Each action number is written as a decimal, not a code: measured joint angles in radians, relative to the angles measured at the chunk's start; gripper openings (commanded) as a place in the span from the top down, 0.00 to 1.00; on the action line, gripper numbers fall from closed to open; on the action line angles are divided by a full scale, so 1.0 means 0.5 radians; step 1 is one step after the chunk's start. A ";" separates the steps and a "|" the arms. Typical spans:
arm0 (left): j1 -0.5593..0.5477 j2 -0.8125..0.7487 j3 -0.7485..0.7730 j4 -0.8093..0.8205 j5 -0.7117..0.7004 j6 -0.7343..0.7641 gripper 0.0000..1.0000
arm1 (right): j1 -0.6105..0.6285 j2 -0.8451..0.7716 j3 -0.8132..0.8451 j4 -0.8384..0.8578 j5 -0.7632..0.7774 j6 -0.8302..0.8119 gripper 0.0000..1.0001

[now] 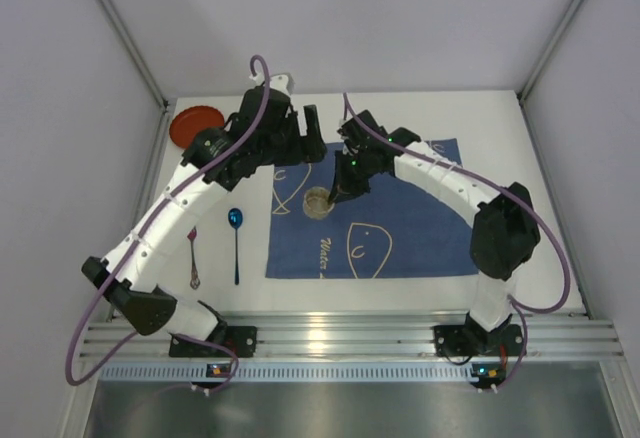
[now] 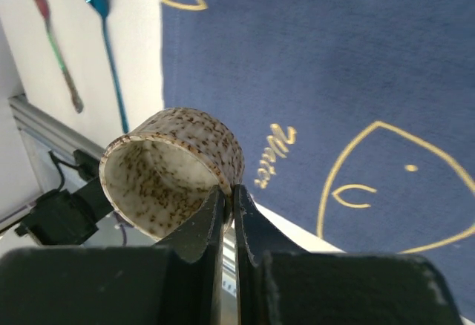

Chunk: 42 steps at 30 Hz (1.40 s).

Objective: Set the dinner table for one person

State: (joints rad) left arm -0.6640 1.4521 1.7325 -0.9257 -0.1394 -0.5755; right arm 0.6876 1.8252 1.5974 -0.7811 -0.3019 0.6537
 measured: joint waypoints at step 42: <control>0.886 -0.677 -1.604 0.105 0.114 -0.070 0.06 | -1.263 0.919 0.820 -0.468 0.758 -0.484 0.35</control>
State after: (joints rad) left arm -0.2211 1.1137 0.9302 -0.8730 -0.0822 -0.6106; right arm 0.0563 2.2845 2.0075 -1.0149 0.0772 0.4114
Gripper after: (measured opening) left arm 0.940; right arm 0.639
